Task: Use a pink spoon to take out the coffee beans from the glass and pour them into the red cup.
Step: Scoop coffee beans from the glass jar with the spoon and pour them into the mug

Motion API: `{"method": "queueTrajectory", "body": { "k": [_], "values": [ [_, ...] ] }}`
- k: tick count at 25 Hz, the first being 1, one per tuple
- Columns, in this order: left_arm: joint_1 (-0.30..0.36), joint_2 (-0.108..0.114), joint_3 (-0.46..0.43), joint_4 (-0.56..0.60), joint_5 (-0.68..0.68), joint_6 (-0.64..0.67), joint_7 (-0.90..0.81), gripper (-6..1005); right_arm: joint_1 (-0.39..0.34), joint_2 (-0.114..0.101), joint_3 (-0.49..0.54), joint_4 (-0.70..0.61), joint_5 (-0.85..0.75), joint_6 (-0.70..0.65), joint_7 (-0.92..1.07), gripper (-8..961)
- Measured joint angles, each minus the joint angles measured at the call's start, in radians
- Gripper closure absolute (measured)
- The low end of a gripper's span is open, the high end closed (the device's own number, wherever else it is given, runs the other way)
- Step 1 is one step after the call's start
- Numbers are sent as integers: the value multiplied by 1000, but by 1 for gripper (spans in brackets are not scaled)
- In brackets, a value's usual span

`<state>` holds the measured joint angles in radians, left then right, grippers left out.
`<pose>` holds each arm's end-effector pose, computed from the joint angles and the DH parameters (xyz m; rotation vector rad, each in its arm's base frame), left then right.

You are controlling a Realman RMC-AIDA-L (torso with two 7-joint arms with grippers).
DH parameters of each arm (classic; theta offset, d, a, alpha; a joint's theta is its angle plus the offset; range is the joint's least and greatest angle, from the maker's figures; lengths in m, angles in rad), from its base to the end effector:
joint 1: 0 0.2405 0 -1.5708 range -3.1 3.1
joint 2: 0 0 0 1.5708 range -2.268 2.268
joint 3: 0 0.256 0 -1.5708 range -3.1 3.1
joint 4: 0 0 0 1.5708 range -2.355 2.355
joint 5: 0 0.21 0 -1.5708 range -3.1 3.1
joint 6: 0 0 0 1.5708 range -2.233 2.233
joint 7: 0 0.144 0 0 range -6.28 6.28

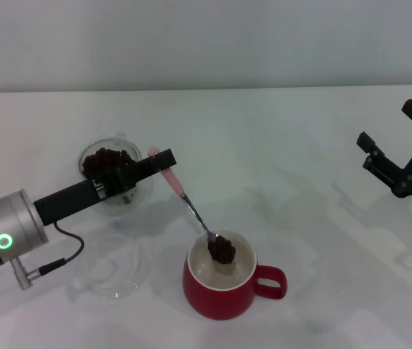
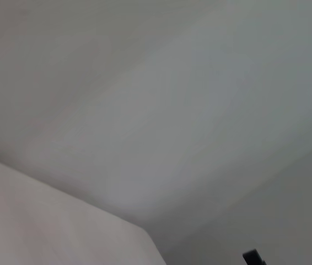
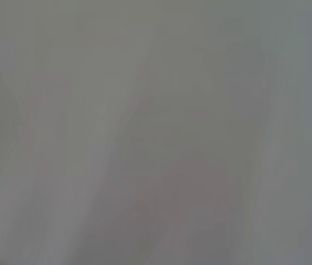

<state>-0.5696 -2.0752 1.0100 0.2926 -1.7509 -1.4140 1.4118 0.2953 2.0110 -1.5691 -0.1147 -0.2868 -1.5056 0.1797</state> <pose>-0.2371 0.3322 -0.0484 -2.3769 -1.4874 -1.2455 0.3329 0.2707 0.0087 -1.8692 0.1432 0.7552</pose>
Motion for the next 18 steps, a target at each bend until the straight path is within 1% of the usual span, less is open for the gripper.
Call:
{"method": "queueTrajectory", "body": {
  "k": [3,4,5,10,13,14,15,18],
  "values": [
    [-5,0,6,1,0,-12,49,872,-1,1,-3,-2,0,-3,2,117],
    [-8,1,9,8,2,-23,92,872,-1,1,-3,-2,0,-4,3,117],
    [-8,1,9,8,2,-23,92,872,-2,1,-3,-2,0,-4,3,117],
    [1,1,68,103,16,-24,170,872,-2,2,-3,-3,0,-6,4,117],
    [-2,1,104,127,17,-16,211,871,-1,2,-3,-3,0,-6,4,117],
    [-2,1,104,127,17,-16,211,871,-1,2,-3,-3,0,-6,4,117],
    [-14,3,128,144,29,-7,249,871,0,2,-3,-3,0,-6,4,117],
    [-18,1,136,172,48,-4,282,872,1,2,-3,-3,0,-6,4,117]
  ]
}}
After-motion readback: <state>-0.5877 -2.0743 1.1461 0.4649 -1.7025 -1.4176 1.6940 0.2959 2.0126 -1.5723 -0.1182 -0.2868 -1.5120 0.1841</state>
